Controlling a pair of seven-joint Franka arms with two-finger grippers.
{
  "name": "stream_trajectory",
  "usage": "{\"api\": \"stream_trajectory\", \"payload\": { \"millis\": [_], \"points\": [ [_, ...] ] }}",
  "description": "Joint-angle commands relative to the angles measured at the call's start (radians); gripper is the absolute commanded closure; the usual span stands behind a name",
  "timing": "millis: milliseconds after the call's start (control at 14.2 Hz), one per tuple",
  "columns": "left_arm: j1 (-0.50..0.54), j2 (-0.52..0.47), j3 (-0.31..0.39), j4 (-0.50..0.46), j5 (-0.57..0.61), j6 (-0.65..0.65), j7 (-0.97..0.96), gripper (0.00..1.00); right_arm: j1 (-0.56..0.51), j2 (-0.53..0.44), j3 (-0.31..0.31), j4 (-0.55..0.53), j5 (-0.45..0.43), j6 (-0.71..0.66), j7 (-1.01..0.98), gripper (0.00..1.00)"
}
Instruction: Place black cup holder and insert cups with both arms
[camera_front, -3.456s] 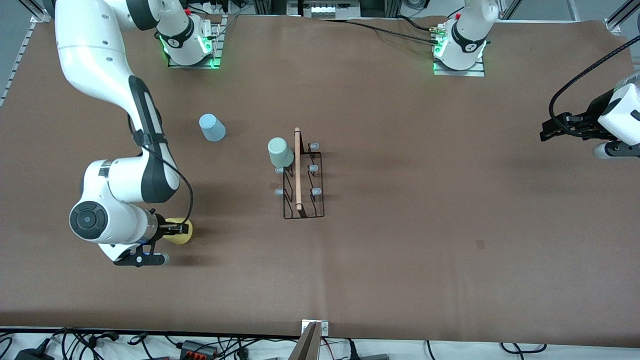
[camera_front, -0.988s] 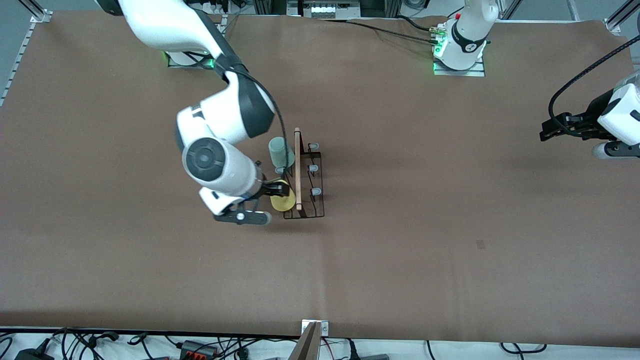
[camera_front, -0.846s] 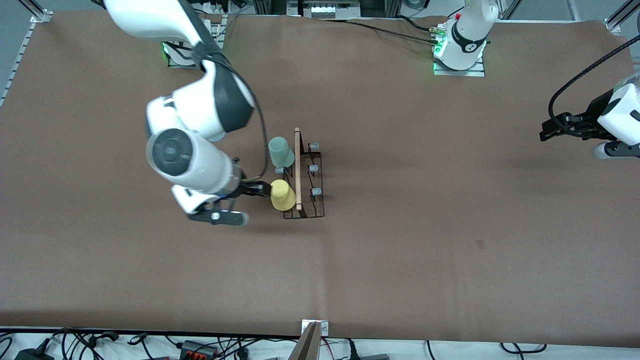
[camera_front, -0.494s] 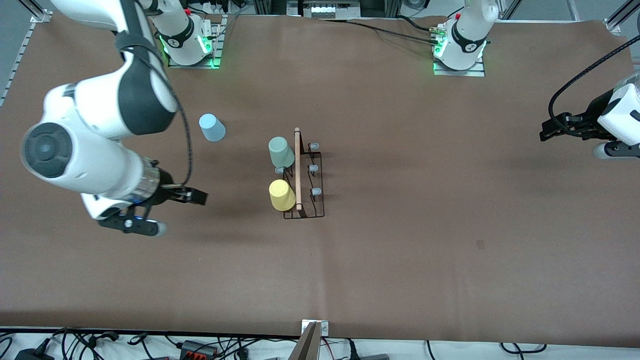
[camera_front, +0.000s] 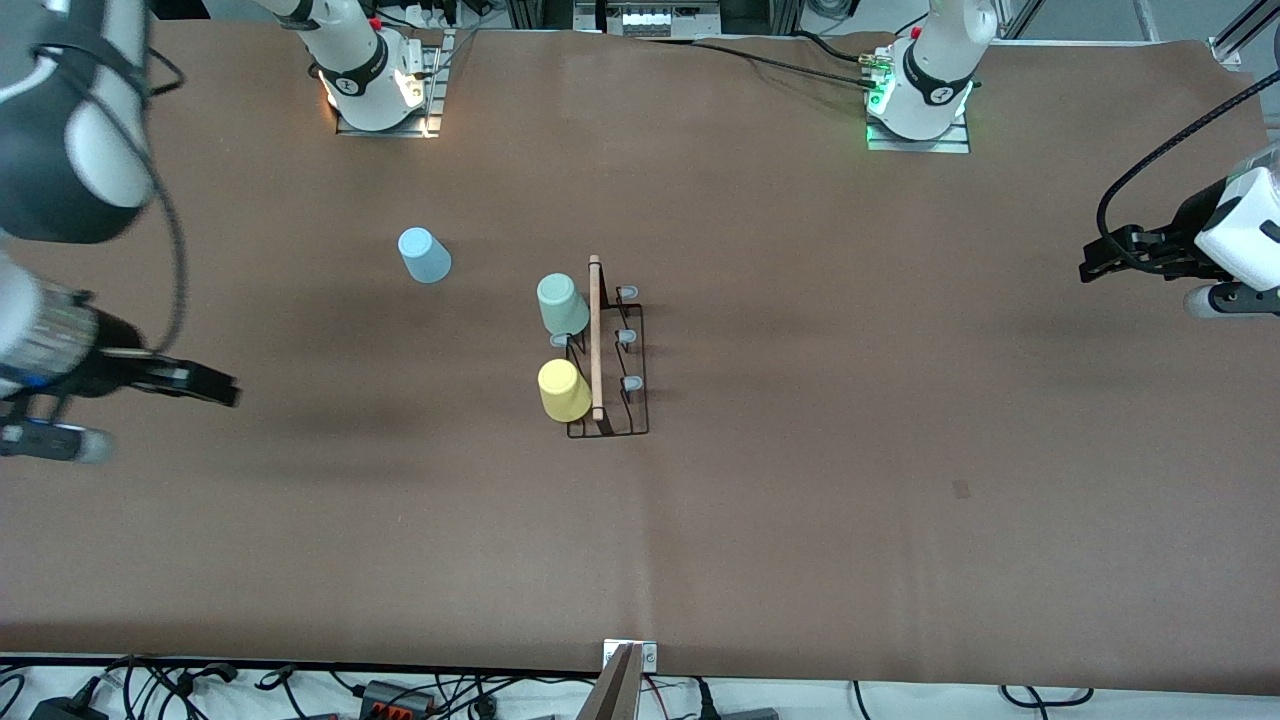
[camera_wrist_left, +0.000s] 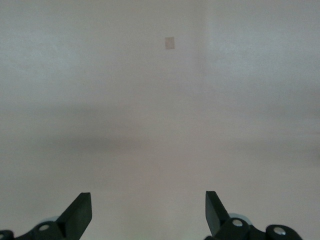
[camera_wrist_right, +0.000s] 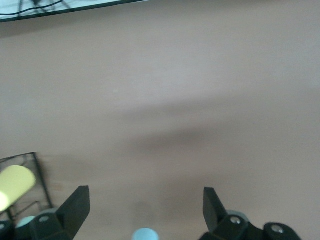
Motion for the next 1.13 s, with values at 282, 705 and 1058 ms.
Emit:
{"api": "stream_trajectory", "payload": {
  "millis": [282, 705, 1058],
  "points": [
    [0.001, -0.009, 0.0, -0.004, -0.003, -0.009, 0.02, 0.0, -0.19, -0.197, 0.173, -0.231, -0.06, 0.064, -0.133, 0.0],
    [0.001, -0.009, 0.0, -0.003, -0.003, -0.009, 0.02, 0.0, -0.187, -0.404, 0.176, -0.526, -0.1, 0.131, -0.137, 0.0],
    [0.001, -0.006, 0.002, -0.001, -0.001, -0.007, 0.02, 0.0, -0.186, -0.496, 0.176, -0.668, -0.1, 0.186, -0.137, 0.0]
  ]
}}
